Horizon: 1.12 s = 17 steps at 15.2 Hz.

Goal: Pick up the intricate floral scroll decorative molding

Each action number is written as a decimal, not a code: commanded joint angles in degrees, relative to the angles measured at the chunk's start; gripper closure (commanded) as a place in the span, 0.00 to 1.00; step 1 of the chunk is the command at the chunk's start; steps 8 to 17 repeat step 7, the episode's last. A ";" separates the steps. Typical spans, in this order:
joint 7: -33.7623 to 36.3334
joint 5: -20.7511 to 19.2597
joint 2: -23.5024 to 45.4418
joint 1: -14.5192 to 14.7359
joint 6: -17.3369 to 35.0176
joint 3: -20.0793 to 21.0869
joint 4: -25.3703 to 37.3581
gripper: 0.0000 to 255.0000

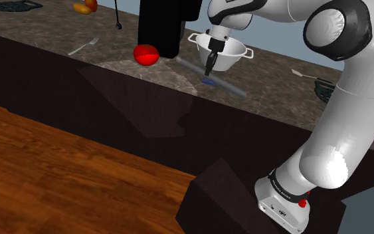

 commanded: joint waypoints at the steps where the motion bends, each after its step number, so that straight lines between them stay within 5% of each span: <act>1: 0.42 -0.24 -0.44 0.02 -1.59 -0.06 1.21 1.00; 17: 1.04 -0.63 -1.22 -0.02 -4.42 -0.18 3.37 1.00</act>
